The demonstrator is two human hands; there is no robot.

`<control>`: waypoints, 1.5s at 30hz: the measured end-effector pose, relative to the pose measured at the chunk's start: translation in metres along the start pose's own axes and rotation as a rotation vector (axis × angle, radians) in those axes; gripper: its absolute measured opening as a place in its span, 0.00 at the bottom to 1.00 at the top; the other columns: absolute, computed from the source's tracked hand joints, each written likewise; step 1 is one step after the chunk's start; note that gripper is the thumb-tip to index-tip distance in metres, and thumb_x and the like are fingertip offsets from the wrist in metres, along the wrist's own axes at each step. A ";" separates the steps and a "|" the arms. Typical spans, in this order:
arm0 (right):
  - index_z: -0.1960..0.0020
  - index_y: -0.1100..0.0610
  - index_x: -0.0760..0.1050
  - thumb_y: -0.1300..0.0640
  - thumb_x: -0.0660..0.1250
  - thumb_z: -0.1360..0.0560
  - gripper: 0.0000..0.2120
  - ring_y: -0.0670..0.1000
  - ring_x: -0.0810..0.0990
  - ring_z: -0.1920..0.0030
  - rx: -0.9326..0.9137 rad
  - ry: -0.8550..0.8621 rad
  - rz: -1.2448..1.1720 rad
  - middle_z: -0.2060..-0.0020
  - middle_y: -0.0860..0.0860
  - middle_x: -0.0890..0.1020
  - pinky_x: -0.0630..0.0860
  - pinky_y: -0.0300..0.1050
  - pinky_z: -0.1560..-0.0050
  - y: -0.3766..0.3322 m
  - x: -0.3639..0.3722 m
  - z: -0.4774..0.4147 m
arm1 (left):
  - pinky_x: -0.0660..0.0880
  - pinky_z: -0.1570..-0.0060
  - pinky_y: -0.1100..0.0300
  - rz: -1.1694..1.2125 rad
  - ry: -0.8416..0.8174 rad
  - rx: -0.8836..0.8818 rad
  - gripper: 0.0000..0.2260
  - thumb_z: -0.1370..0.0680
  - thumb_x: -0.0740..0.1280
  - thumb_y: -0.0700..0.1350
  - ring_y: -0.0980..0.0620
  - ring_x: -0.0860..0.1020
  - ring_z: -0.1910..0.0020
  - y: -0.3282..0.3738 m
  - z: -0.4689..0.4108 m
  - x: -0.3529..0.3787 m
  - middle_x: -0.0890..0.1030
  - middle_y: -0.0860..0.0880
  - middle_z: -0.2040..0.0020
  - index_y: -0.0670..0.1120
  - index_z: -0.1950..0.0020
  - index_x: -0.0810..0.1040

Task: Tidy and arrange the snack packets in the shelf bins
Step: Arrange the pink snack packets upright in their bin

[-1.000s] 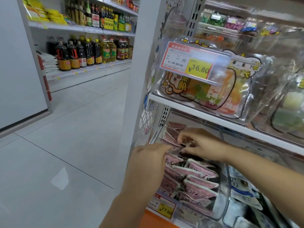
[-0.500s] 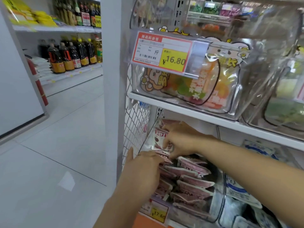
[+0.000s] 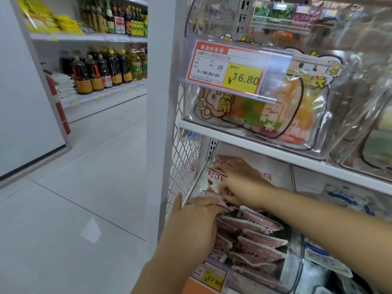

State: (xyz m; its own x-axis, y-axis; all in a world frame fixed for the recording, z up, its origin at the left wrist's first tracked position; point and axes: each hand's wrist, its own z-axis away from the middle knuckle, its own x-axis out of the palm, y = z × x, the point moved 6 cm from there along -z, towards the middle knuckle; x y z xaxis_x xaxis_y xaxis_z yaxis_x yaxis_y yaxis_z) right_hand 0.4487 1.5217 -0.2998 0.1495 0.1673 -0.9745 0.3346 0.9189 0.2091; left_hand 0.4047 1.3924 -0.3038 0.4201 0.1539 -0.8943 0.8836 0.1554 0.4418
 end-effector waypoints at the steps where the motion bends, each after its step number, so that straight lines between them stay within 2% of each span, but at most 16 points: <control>1: 0.68 0.52 0.72 0.57 0.67 0.31 0.08 0.57 0.66 0.31 -0.019 0.055 -0.036 0.37 0.52 0.73 0.63 0.48 0.36 0.003 -0.002 0.003 | 0.36 0.27 0.49 0.009 0.004 0.000 0.20 0.19 0.53 0.44 0.62 0.60 0.29 0.000 0.000 -0.001 0.65 0.64 0.29 0.62 0.30 0.67; 4: 0.67 0.55 0.72 0.58 0.65 0.29 0.07 0.51 0.73 0.55 -0.010 0.103 -0.145 0.60 0.47 0.71 0.70 0.46 0.55 0.010 -0.008 0.010 | 0.36 0.27 0.49 0.003 0.000 0.000 0.20 0.18 0.53 0.45 0.62 0.61 0.29 0.000 0.001 0.000 0.65 0.63 0.29 0.62 0.29 0.65; 9: 0.64 0.50 0.64 0.58 0.61 0.25 0.10 0.51 0.72 0.64 -0.108 -0.034 -0.112 0.66 0.48 0.73 0.69 0.48 0.60 0.001 -0.005 0.013 | 0.37 0.28 0.45 -0.011 -0.061 -0.009 0.18 0.17 0.51 0.47 0.58 0.63 0.29 -0.001 0.001 0.008 0.66 0.60 0.28 0.60 0.28 0.64; 14: 0.58 0.48 0.61 0.53 0.54 0.21 0.07 0.54 0.73 0.61 -0.041 -0.156 -0.036 0.62 0.51 0.73 0.71 0.49 0.57 0.019 0.011 0.003 | 0.40 0.27 0.47 0.003 -0.070 -0.031 0.16 0.17 0.50 0.48 0.57 0.68 0.33 -0.003 0.000 0.009 0.73 0.59 0.34 0.57 0.33 0.70; 17: 0.48 0.50 0.64 0.52 0.53 0.19 0.03 0.57 0.72 0.48 0.032 -0.163 0.019 0.51 0.54 0.75 0.64 0.49 0.48 0.026 0.017 -0.013 | 0.42 0.27 0.47 -0.011 -0.079 -0.034 0.15 0.18 0.52 0.47 0.57 0.70 0.36 -0.003 0.000 0.010 0.76 0.57 0.39 0.55 0.38 0.74; 21: 0.29 0.51 0.57 0.50 0.53 0.19 0.19 0.58 0.66 0.39 0.093 -0.281 -0.037 0.43 0.56 0.73 0.54 0.54 0.33 0.023 0.035 -0.012 | 0.44 0.27 0.47 0.012 -0.085 -0.029 0.15 0.19 0.53 0.45 0.58 0.70 0.37 -0.002 0.002 0.007 0.76 0.58 0.40 0.55 0.39 0.75; 24: 0.40 0.45 0.60 0.51 0.56 0.20 0.10 0.60 0.66 0.43 0.088 -0.366 -0.162 0.52 0.54 0.71 0.59 0.58 0.35 0.022 0.041 -0.007 | 0.43 0.25 0.49 0.044 -0.080 -0.009 0.19 0.21 0.54 0.40 0.60 0.70 0.37 -0.003 0.003 0.001 0.75 0.59 0.40 0.57 0.37 0.74; 26: 0.38 0.46 0.62 0.56 0.57 0.21 0.13 0.57 0.65 0.45 0.104 -0.336 -0.261 0.54 0.51 0.70 0.59 0.53 0.41 0.021 0.040 -0.009 | 0.45 0.25 0.55 0.066 -0.066 0.004 0.21 0.22 0.55 0.38 0.61 0.71 0.39 -0.003 0.006 -0.007 0.76 0.59 0.41 0.58 0.38 0.75; 29: 0.32 0.44 0.67 0.58 0.61 0.23 0.21 0.55 0.67 0.37 0.054 -0.074 -0.201 0.38 0.49 0.73 0.55 0.46 0.46 0.021 0.029 -0.012 | 0.64 0.35 0.63 0.124 0.053 -0.005 0.20 0.21 0.56 0.37 0.59 0.73 0.44 -0.008 0.010 -0.022 0.78 0.59 0.43 0.59 0.42 0.78; 30: 0.32 0.44 0.68 0.56 0.64 0.24 0.22 0.52 0.64 0.32 0.029 -0.030 -0.158 0.30 0.47 0.68 0.55 0.45 0.43 0.023 0.026 -0.013 | 0.69 0.42 0.65 0.142 0.106 -0.004 0.19 0.21 0.56 0.38 0.59 0.73 0.46 -0.011 0.011 -0.028 0.79 0.59 0.44 0.59 0.43 0.79; 32: 0.34 0.43 0.72 0.51 0.68 0.26 0.20 0.48 0.61 0.28 0.012 0.004 -0.199 0.27 0.45 0.64 0.55 0.43 0.35 0.024 0.013 -0.009 | 0.69 0.52 0.73 0.181 0.168 0.004 0.18 0.20 0.56 0.39 0.62 0.74 0.50 -0.015 0.014 -0.033 0.79 0.61 0.46 0.58 0.45 0.79; 33: 0.37 0.45 0.75 0.50 0.70 0.27 0.18 0.46 0.64 0.30 0.015 0.043 -0.267 0.30 0.45 0.69 0.57 0.39 0.36 0.022 0.001 -0.004 | 0.66 0.55 0.78 0.206 0.184 0.009 0.17 0.20 0.57 0.39 0.63 0.74 0.49 -0.016 0.015 -0.034 0.79 0.61 0.45 0.58 0.44 0.79; 36: 0.46 0.50 0.81 0.51 0.70 0.26 0.09 0.36 0.75 0.53 0.007 0.163 -0.455 0.50 0.42 0.81 0.67 0.30 0.52 0.004 -0.040 0.018 | 0.63 0.56 0.83 0.237 0.220 0.037 0.17 0.21 0.58 0.37 0.64 0.75 0.47 -0.017 0.018 -0.037 0.78 0.61 0.45 0.55 0.42 0.79; 39: 0.48 0.51 0.82 0.54 0.67 0.24 0.07 0.36 0.77 0.61 -0.022 0.027 -0.476 0.58 0.41 0.83 0.71 0.28 0.57 -0.030 -0.042 0.032 | 0.65 0.56 0.79 0.235 0.258 0.023 0.16 0.21 0.58 0.39 0.62 0.75 0.49 -0.020 0.021 -0.039 0.78 0.61 0.46 0.55 0.41 0.78; 42: 0.47 0.51 0.80 0.54 0.63 0.24 0.09 0.46 0.80 0.54 -0.009 -0.112 -0.216 0.54 0.47 0.84 0.77 0.45 0.51 -0.042 -0.019 0.030 | 0.66 0.54 0.76 0.230 0.281 0.006 0.16 0.21 0.59 0.38 0.61 0.76 0.49 -0.022 0.023 -0.040 0.79 0.60 0.44 0.55 0.41 0.78; 45: 0.55 0.51 0.79 0.52 0.63 0.25 0.06 0.49 0.79 0.58 0.055 -0.215 -0.173 0.60 0.47 0.82 0.76 0.46 0.56 -0.034 -0.011 0.023 | 0.70 0.52 0.71 0.222 0.261 -0.026 0.16 0.21 0.57 0.39 0.61 0.76 0.52 -0.025 0.025 -0.036 0.78 0.59 0.43 0.56 0.41 0.77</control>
State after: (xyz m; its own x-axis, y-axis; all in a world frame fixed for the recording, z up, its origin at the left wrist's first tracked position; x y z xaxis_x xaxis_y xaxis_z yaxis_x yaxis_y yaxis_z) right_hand 0.4570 1.4807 -0.2947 0.2774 -0.0750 -0.9578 0.4216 0.9053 0.0512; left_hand 0.3725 1.3586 -0.2841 0.5315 0.4310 -0.7292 0.7693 0.1146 0.6285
